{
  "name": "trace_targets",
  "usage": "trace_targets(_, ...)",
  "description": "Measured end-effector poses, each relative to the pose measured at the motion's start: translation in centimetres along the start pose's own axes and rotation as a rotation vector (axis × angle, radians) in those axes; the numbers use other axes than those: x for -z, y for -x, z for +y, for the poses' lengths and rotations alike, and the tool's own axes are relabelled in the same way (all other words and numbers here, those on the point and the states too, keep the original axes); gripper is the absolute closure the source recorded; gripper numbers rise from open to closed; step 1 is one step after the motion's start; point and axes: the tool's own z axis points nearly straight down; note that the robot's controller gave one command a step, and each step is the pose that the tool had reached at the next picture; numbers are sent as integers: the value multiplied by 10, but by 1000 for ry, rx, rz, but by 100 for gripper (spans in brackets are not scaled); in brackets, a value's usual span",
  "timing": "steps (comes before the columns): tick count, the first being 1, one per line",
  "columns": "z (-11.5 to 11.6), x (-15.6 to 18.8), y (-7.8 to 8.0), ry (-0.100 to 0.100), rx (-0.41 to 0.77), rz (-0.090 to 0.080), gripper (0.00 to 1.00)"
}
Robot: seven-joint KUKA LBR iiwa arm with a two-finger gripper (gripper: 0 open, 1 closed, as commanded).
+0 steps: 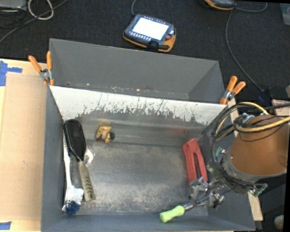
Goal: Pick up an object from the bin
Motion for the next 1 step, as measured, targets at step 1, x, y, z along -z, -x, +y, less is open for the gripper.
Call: trace_targets(1,1,26,0,0,-3,-1,100)
